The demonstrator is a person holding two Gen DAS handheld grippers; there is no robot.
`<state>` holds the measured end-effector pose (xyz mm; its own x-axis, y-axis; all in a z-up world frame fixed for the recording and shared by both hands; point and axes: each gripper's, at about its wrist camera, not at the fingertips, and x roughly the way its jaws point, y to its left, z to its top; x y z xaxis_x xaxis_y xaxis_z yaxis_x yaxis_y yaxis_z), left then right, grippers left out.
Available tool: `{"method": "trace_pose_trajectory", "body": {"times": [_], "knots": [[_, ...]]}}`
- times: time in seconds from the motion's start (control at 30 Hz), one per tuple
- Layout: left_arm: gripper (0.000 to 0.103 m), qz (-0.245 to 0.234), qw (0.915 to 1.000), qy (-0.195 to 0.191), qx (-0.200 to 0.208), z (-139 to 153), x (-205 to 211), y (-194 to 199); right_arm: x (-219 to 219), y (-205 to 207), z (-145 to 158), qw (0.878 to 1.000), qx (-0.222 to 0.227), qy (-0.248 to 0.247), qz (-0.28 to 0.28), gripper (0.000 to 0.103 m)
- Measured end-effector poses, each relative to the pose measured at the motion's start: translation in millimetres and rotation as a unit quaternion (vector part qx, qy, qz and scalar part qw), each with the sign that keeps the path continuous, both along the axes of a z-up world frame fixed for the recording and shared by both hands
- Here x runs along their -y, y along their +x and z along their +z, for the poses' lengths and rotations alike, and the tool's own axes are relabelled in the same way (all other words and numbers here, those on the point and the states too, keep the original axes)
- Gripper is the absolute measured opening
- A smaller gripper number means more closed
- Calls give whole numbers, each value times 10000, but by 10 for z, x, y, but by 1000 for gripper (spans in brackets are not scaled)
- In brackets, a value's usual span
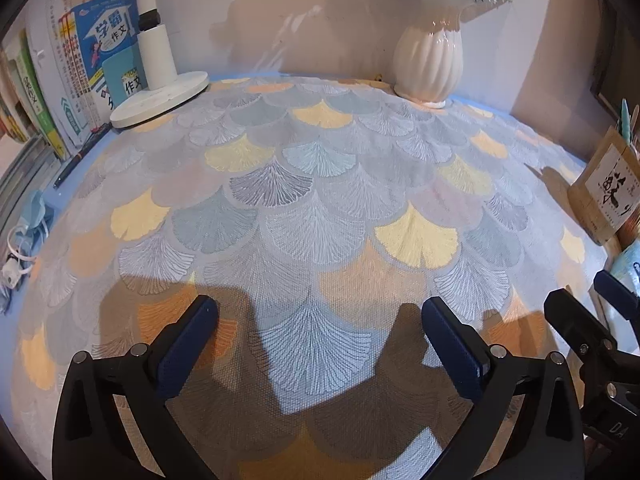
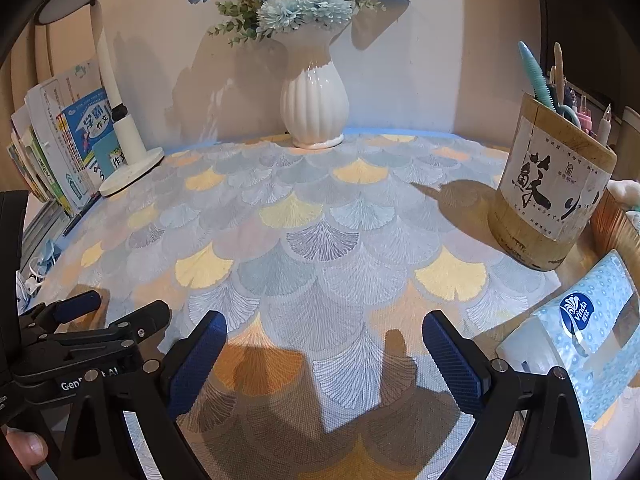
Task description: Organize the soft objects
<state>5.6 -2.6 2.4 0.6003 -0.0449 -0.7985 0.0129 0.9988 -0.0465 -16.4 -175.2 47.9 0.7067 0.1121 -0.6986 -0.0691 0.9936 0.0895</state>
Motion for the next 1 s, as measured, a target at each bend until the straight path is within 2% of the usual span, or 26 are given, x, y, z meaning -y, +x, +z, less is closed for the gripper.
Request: {"method": "trace_pose_trajectory", "body": {"times": [0.2,0.53,1.0], "knots": [[102,9,9998,184,-69,-23,40,11,6,10,-7,10000,-27,1,-3,99],[103,80,9997,223,-100,-41,43,30,84,65,-56,9997,-204,137,-45,102],[103,290,9993,222,-19,-42,44,-36,77,-61,31,9998,147,109,-70,103]]}}
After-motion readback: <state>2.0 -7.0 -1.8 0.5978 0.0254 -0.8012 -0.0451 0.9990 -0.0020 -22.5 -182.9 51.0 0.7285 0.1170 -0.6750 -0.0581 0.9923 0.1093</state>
